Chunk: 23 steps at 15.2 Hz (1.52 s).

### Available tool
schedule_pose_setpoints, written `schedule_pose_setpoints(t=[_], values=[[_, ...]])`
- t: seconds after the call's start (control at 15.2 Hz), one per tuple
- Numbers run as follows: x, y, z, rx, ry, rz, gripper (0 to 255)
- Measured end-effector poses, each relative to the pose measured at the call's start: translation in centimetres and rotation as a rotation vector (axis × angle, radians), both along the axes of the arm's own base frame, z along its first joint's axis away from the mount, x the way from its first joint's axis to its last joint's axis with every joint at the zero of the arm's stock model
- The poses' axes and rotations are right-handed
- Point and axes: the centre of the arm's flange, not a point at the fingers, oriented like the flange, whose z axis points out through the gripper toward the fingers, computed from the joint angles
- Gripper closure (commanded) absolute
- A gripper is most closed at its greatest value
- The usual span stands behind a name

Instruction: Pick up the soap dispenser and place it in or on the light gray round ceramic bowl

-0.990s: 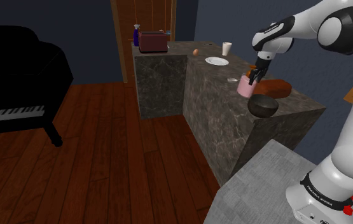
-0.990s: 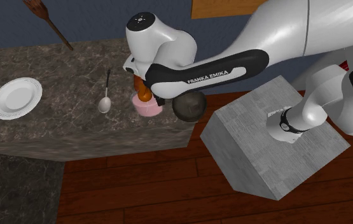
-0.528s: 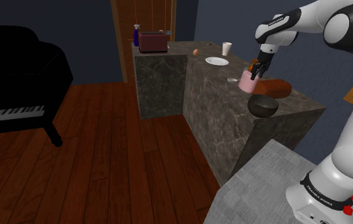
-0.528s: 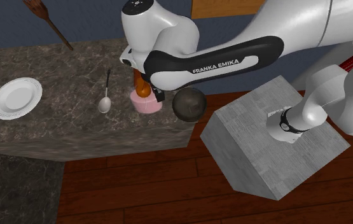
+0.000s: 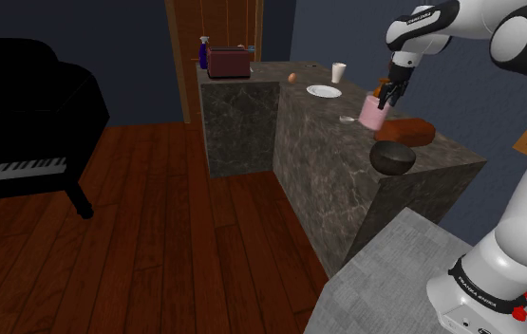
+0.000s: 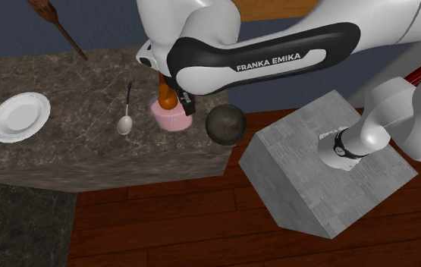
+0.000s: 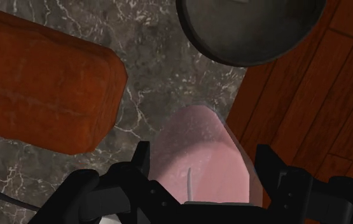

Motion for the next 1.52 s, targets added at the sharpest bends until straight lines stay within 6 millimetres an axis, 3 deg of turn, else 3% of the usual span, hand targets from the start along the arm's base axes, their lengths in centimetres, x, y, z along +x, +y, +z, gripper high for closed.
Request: schedule_pose_setpoints(t=[0.73,0.92,1.52], values=[[0.0,-0.1,5.6,0.000,0.000,0.000,255],[-2.3,1.2,6.0,0.000,0.000,-0.001,255],[-12.4,6.6,6.6,0.002,0.001,-0.001,255]])
